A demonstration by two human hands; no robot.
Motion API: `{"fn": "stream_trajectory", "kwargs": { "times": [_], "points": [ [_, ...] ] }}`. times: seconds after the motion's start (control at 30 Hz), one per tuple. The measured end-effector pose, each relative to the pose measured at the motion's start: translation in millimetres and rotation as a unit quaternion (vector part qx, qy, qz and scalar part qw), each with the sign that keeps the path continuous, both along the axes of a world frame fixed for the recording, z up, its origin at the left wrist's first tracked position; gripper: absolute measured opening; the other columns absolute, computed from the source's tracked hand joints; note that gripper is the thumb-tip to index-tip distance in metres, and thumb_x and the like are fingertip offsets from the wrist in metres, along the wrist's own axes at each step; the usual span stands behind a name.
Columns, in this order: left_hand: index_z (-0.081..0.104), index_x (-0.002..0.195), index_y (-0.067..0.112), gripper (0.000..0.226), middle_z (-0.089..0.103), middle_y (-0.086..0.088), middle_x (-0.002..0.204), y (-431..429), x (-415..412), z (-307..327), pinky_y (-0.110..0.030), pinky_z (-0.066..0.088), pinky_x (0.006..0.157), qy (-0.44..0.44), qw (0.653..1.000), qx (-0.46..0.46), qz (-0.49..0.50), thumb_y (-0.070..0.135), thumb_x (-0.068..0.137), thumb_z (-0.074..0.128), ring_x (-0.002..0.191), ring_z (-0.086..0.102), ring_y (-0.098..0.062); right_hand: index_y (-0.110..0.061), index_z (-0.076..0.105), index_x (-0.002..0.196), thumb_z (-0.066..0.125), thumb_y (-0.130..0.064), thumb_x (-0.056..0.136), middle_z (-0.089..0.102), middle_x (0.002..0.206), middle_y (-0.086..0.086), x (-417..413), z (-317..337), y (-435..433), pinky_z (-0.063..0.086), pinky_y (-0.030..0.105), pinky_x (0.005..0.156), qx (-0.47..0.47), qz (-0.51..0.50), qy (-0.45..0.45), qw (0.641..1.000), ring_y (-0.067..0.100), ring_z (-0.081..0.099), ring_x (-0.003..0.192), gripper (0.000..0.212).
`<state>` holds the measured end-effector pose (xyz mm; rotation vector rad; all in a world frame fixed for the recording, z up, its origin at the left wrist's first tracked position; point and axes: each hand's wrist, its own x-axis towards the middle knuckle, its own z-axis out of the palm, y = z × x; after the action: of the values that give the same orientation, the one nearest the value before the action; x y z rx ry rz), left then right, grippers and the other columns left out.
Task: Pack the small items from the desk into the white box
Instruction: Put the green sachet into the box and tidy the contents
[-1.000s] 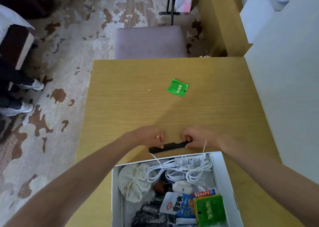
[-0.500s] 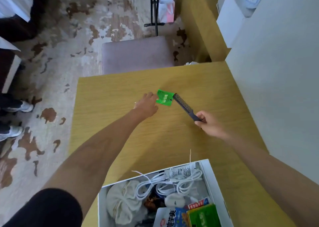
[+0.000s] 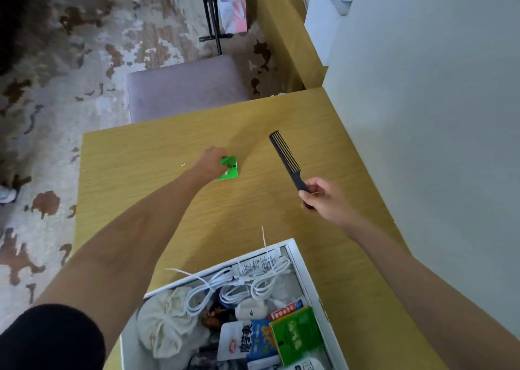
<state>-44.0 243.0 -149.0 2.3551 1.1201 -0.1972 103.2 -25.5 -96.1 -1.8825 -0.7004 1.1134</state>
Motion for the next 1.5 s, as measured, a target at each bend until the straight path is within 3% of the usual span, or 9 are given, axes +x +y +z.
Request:
{"fn": "stream_trajectory", "kwargs": {
  "times": [0.23, 0.37, 0.5, 0.8, 1.1, 1.17, 1.3, 1.4, 1.5],
  "points": [
    [0.051, 0.092, 0.007, 0.009, 0.046, -0.002, 0.072, -76.6, -78.6, 107.0, -0.014, 0.033, 0.051, -0.261, 0.945, -0.122, 0.157, 0.002, 0.090, 0.058, 0.067, 0.042, -0.015, -0.013, 0.060, 0.105, 0.061, -0.009, 0.090, 0.074, 0.092, 0.002, -20.0, 56.0, -30.7, 0.055, 0.020, 0.064, 0.087, 0.070, 0.055, 0.992, 0.011, 0.068, 0.071, 0.016],
    [0.048, 0.084, 0.004, 0.017, 0.045, -0.006, 0.073, -149.1, -142.9, 156.9, -0.021, 0.037, 0.060, -0.376, 0.892, -0.144, 0.207, -0.010, 0.092, 0.047, 0.068, 0.046, -0.013, -0.010, 0.061, 0.106, 0.058, -0.007, 0.092, 0.074, 0.087, 0.003, -42.8, 82.5, -44.5, 0.052, 0.019, 0.060, 0.113, 0.172, 0.054, 0.977, 0.013, 0.066, 0.071, 0.014],
    [0.055, 0.101, -0.004, 0.009, 0.056, -0.015, 0.088, -205.8, -208.8, 158.6, -0.035, 0.045, 0.069, -0.361, 0.895, -0.105, 0.240, 0.000, 0.095, 0.049, 0.079, 0.056, -0.021, -0.016, 0.062, 0.096, 0.054, -0.017, 0.097, 0.070, 0.078, -0.006, -67.2, 95.2, -62.7, 0.045, 0.015, 0.056, 0.093, 0.285, -0.029, 0.954, 0.006, 0.062, 0.065, 0.008],
    [0.063, 0.089, 0.030, 0.017, 0.066, 0.005, 0.077, -268.2, -281.6, 122.5, -0.037, 0.052, 0.065, -0.360, 0.889, -0.091, 0.267, 0.014, 0.091, 0.060, 0.075, 0.064, -0.018, -0.026, 0.056, 0.098, 0.046, -0.030, 0.099, 0.064, 0.089, -0.005, -148.2, 68.2, -86.9, 0.041, 0.020, 0.059, -0.026, 0.441, -0.168, 0.882, 0.005, 0.052, 0.064, 0.010],
    [0.062, 0.098, 0.011, 0.009, 0.067, -0.015, 0.094, -277.3, -289.2, 104.5, -0.051, 0.054, 0.079, -0.337, 0.905, -0.153, 0.211, 0.014, 0.089, 0.064, 0.089, 0.066, -0.034, -0.016, 0.064, 0.078, 0.052, -0.026, 0.095, 0.063, 0.083, -0.005, -201.8, 39.4, -90.6, 0.043, 0.023, 0.065, -0.044, 0.516, -0.316, 0.795, 0.010, 0.055, 0.071, 0.024],
    [0.061, 0.094, 0.015, 0.010, 0.067, -0.009, 0.093, -278.1, -277.5, 101.7, -0.045, 0.056, 0.078, -0.323, 0.911, -0.166, 0.197, 0.016, 0.086, 0.068, 0.086, 0.066, -0.028, -0.022, 0.070, 0.094, 0.058, -0.030, 0.092, 0.067, 0.094, -0.010, -196.5, 43.0, -90.0, 0.050, 0.026, 0.077, -0.027, 0.480, -0.336, 0.810, 0.006, 0.059, 0.086, 0.014],
    [0.061, 0.093, 0.023, 0.017, 0.061, 0.009, 0.085, -279.7, -243.6, 94.1, -0.019, 0.048, 0.070, -0.293, 0.932, -0.158, 0.147, 0.025, 0.081, 0.073, 0.081, 0.059, -0.012, -0.032, 0.060, 0.119, 0.067, -0.036, 0.086, 0.064, 0.105, -0.018, -180.0, 62.5, -90.9, 0.047, 0.015, 0.074, 0.007, 0.356, -0.155, 0.922, -0.005, 0.059, 0.094, 0.033],
    [0.062, 0.093, 0.025, 0.015, 0.060, 0.014, 0.081, -286.1, -212.7, 89.5, -0.007, 0.038, 0.058, -0.268, 0.949, -0.144, 0.089, 0.029, 0.081, 0.071, 0.072, 0.055, -0.004, -0.033, 0.062, 0.113, 0.064, -0.031, 0.089, 0.064, 0.099, -0.022, -161.3, 68.0, -102.2, 0.044, 0.009, 0.069, 0.035, 0.297, -0.224, 0.928, -0.011, 0.057, 0.091, 0.024],
    [0.063, 0.100, 0.011, 0.019, 0.062, -0.001, 0.089, -292.3, -179.6, 83.9, -0.023, 0.040, 0.064, -0.242, 0.962, -0.124, 0.038, 0.024, 0.087, 0.066, 0.073, 0.053, -0.016, -0.027, 0.064, 0.104, 0.056, -0.033, 0.092, 0.065, 0.097, -0.018, -143.8, 67.7, -116.2, 0.045, 0.013, 0.071, 0.027, 0.248, -0.345, 0.905, -0.001, 0.059, 0.089, 0.016]
  ]
}}
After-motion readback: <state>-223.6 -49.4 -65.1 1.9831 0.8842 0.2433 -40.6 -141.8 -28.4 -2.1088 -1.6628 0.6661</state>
